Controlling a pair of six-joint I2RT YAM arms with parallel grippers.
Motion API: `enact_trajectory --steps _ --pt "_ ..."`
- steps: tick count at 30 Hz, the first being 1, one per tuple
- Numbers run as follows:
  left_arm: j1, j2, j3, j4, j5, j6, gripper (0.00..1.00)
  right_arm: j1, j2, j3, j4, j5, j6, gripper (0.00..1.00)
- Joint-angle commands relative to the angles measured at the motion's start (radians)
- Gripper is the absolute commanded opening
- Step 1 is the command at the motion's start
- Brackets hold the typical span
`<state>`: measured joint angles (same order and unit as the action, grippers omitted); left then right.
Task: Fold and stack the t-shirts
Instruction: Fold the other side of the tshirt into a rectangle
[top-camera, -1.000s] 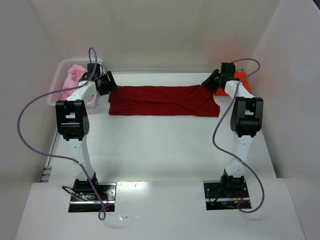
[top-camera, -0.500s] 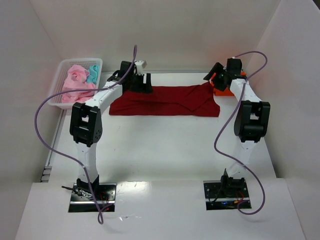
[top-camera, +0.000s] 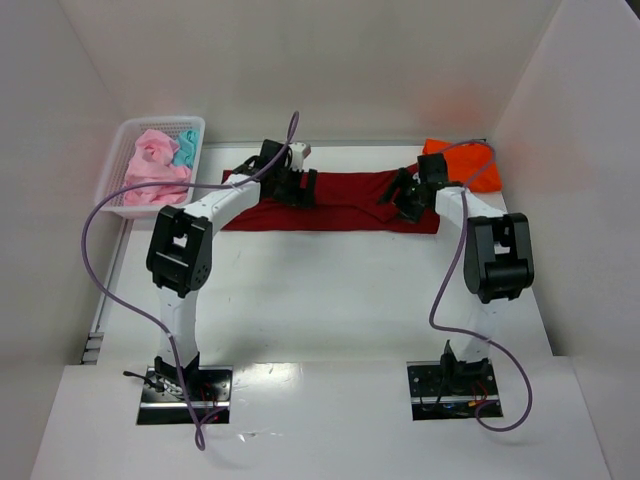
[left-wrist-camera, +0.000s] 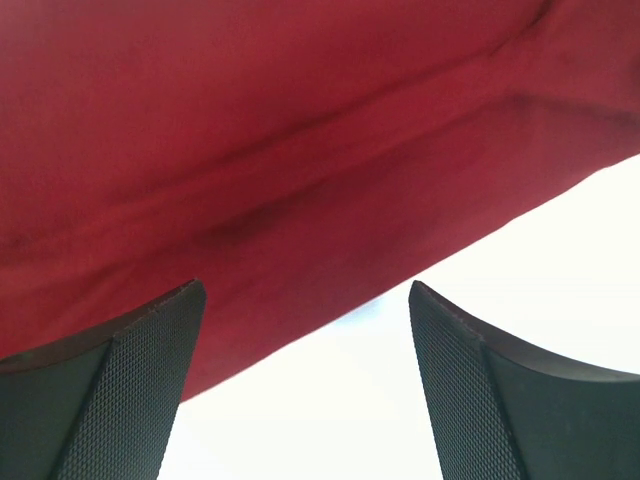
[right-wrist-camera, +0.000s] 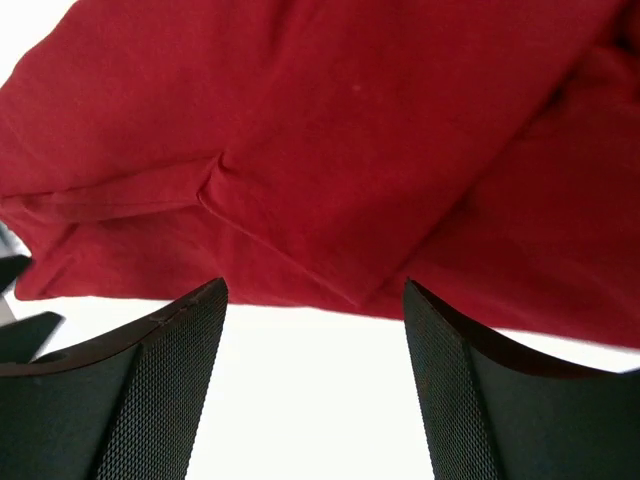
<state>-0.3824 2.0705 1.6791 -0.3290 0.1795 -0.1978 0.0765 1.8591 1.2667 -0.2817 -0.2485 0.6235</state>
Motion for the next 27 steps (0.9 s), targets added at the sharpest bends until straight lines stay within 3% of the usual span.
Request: enact_trajectory --steps 1,10,19,25,27 --pt "0.008 -0.065 -0.033 0.027 -0.025 0.001 0.9 0.012 0.032 0.009 0.104 -0.003 0.045 0.76" --pt "0.008 -0.096 -0.065 0.008 -0.072 0.021 0.93 0.022 0.101 0.065 0.073 0.035 0.079 0.73" --pt "0.017 -0.087 -0.065 -0.001 -0.072 0.021 0.93 0.042 0.08 0.016 0.082 0.074 0.104 0.71" --pt "0.017 -0.087 -0.065 -0.001 -0.072 0.021 0.93 0.042 0.113 0.037 0.121 0.065 0.122 0.52" --pt "0.017 -0.087 -0.065 -0.01 -0.081 0.021 0.93 0.042 0.132 0.046 0.121 0.064 0.131 0.39"
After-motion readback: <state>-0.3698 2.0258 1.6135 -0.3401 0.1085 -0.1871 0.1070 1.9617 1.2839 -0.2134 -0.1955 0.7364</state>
